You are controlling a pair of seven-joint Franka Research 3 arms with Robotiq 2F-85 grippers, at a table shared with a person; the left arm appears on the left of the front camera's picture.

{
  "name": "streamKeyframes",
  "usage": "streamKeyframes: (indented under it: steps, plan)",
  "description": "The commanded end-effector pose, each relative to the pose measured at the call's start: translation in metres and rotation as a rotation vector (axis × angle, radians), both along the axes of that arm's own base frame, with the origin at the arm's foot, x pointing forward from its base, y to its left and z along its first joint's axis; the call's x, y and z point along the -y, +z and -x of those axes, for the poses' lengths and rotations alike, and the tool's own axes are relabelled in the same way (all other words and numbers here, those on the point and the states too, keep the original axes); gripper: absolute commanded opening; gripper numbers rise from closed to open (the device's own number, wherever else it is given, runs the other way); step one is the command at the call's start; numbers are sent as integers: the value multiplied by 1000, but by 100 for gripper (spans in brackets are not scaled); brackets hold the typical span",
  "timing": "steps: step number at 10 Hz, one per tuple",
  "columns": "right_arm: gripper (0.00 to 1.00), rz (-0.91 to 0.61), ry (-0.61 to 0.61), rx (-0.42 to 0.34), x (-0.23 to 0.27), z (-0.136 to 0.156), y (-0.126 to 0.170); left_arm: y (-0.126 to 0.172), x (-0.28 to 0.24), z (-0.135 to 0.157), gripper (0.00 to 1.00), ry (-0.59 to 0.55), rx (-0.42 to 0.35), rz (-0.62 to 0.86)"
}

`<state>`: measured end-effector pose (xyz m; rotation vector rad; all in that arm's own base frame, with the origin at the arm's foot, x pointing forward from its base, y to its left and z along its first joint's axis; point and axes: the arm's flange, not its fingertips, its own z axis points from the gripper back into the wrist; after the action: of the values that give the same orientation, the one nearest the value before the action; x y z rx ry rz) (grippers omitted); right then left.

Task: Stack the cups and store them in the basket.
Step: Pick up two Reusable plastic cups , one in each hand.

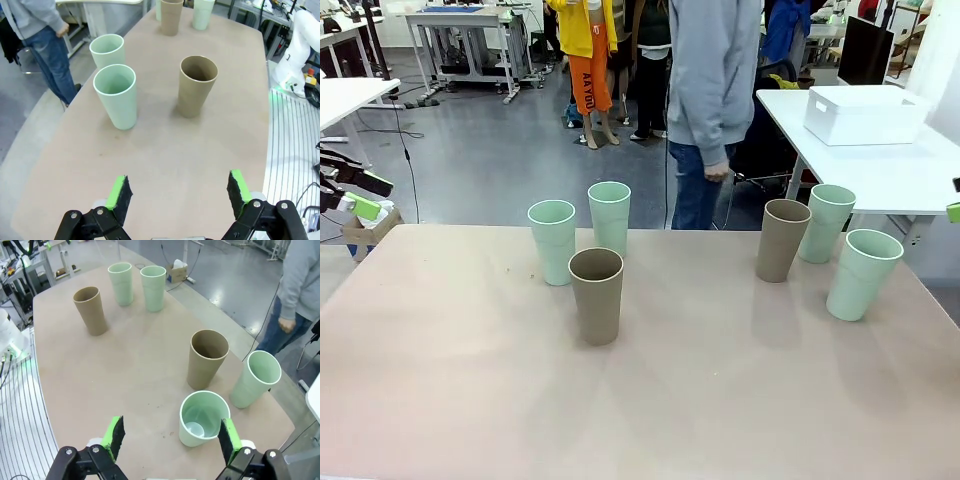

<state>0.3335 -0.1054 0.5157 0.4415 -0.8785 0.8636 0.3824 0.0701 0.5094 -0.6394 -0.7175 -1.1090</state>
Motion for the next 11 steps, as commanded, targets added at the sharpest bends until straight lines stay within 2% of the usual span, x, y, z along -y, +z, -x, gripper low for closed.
streamKeyframes:
  steps: [1, 11]
  plan:
    - [100, -6, 19, 24, 2, -2, 0, 1, -1, -3, 100, -16, 17, 18]
    - [100, -6, 19, 24, 2, -2, 0, 1, -1, -3, 100, -16, 17, 18]
